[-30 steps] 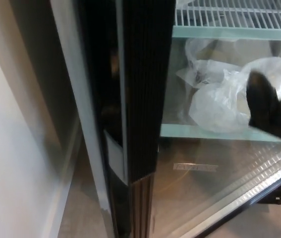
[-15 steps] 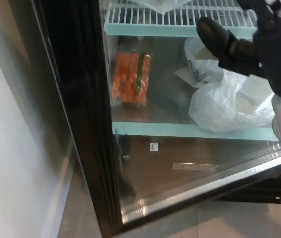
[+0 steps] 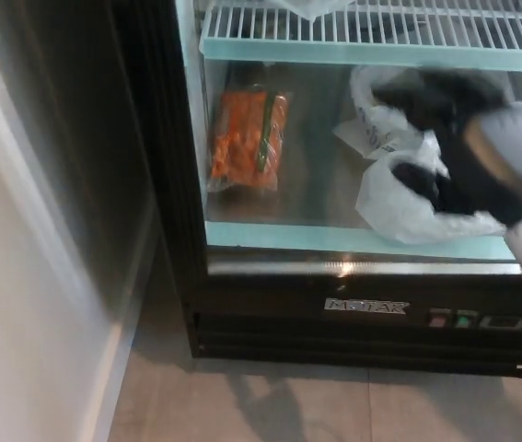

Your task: The robot stands in front of a refrigerator with an opened door and closes the door by swing its right hand at the door

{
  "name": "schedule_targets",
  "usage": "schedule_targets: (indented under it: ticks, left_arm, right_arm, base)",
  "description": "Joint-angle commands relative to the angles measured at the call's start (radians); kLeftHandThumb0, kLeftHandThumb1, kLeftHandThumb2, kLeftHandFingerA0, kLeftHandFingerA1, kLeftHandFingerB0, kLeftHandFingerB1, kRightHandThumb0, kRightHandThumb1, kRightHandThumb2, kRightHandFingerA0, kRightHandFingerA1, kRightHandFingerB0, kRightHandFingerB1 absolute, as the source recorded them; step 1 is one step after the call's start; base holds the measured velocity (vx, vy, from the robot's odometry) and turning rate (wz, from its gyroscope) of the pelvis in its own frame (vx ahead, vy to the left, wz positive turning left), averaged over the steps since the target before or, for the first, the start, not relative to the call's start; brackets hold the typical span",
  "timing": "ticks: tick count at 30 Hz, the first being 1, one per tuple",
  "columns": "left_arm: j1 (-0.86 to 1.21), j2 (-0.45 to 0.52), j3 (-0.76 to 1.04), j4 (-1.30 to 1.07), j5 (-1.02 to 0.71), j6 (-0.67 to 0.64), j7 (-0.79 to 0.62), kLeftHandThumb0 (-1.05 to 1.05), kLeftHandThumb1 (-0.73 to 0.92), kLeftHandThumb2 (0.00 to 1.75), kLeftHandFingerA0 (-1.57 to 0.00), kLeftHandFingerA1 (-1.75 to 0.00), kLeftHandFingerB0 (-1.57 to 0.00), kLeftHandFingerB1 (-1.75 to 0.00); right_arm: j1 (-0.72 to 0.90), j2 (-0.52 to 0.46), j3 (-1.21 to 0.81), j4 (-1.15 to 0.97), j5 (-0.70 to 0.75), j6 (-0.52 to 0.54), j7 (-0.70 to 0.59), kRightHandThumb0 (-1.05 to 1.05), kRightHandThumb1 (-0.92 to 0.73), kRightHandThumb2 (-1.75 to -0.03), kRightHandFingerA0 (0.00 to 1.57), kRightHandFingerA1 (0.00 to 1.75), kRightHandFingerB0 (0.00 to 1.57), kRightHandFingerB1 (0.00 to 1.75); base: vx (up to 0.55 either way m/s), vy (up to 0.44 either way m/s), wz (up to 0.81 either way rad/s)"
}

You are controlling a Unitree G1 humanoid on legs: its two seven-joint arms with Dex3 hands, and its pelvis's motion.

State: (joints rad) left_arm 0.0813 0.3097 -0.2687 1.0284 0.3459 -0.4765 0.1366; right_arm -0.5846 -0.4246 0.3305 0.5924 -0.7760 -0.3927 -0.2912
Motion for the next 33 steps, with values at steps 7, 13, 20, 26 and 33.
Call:
schedule_targets:
  ticks: [7,13,20,26,33]
  left_arm:
    - [0.002,0.019,-0.009,0.007,0.028,-0.011,0.018,-0.61,0.79,0.65,-0.39,-0.35,-0.4,-0.34]
    - [0.003,0.018,-0.003,0.012,0.017,-0.018,0.009,-0.66,0.67,0.98,-0.32,-0.49,-0.34,-0.49]
    - [0.021,0.032,0.005,0.009,0.017,-0.025,0.024,-0.6,0.8,0.65,-0.39,-0.35,-0.4,-0.34]
    - [0.018,0.037,0.02,0.012,0.007,-0.022,0.011,-0.64,0.65,0.97,-0.3,-0.48,-0.38,-0.51]
    - [0.009,0.035,0.022,0.036,0.011,-0.038,0.024,-0.57,0.78,0.64,-0.41,-0.37,-0.43,-0.35]
  right_arm:
    - [0.455,-0.087,0.038,-0.199,0.013,-0.035,-0.022,-0.6,-0.81,-0.65,0.3,0.31,0.32,0.32]
    - [0.674,-0.04,0.026,-0.144,0.065,-0.072,-0.1,-0.59,-0.83,-0.65,0.3,0.31,0.3,0.31]
    - [0.829,0.047,-0.028,-0.063,0.184,-0.124,-0.1,-0.62,-0.64,-0.94,0.32,0.49,0.24,0.44]
    - [0.875,0.108,-0.081,0.144,0.252,-0.152,-0.079,-0.54,-0.74,-0.63,0.33,0.34,0.33,0.32]
    - [0.798,0.129,-0.085,0.283,0.261,-0.149,-0.042,-0.59,-0.6,-0.91,0.28,0.47,0.3,0.47]
  base:
    - [0.0,0.0,0.0]
    - [0.0,-0.001,0.01]
    - [0.0,0.0,0.0]
    - [0.0,0.0,0.0]
    - [0.0,0.0,0.0]
